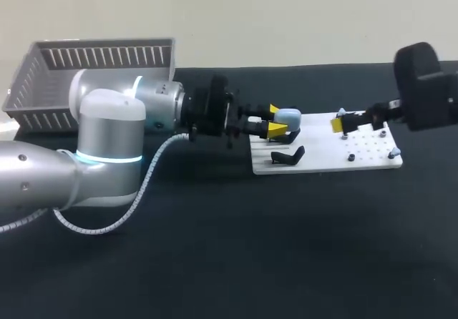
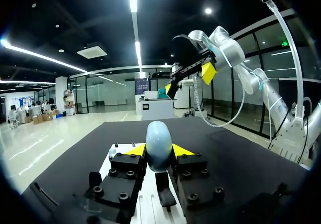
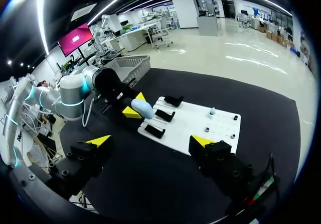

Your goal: Pick up each earbud case from the left stands, insert the matching earbuds, close the lid, and place the case in the box.

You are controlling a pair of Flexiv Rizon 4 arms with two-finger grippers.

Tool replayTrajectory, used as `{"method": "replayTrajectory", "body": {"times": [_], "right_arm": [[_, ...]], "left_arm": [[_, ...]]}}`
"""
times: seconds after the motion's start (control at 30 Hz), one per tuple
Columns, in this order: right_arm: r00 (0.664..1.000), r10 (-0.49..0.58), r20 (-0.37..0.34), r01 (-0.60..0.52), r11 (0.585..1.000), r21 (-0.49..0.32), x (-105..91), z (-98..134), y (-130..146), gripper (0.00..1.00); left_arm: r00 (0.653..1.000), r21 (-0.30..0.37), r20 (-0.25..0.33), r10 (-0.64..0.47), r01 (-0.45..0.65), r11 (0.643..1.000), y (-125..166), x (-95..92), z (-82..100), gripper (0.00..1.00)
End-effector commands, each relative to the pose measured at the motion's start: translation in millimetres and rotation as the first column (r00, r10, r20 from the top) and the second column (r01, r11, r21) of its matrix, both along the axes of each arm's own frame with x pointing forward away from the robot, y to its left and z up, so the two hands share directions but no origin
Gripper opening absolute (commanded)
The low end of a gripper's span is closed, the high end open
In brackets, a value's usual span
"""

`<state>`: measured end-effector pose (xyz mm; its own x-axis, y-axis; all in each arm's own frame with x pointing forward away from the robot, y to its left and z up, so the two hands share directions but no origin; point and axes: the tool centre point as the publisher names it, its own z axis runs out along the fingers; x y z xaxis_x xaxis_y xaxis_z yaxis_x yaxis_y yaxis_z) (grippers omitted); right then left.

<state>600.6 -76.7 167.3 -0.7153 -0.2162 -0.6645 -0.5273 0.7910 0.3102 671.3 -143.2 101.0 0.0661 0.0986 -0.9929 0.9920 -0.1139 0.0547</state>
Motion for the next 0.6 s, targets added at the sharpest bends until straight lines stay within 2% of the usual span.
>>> {"method": "replayTrajectory", "body": {"times": [0.03, 0.37, 0.6], "right_arm": [[0.988, -0.15, 0.045, 0.156, 0.972, -0.174, 9.5, -10.1, 18.1, 1.0], [0.992, -0.129, -0.005, 0.124, 0.969, -0.214, 23.8, -30.3, 37.8, 1.0], [0.993, -0.107, -0.042, 0.096, 0.974, -0.206, 34.2, -36.8, 43.3, 1.0]], "left_arm": [[1.0, -0.004, 0.003, 0.002, -0.002, 1.0, 0.2, -0.2, -1.1, 0.0], [1.0, -0.004, 0.003, 0.002, -0.002, 1.0, 0.2, -0.2, -1.1, 0.0], [1.0, -0.004, 0.003, 0.002, -0.002, 1.0, 0.2, -0.2, -1.1, 0.0]]}}
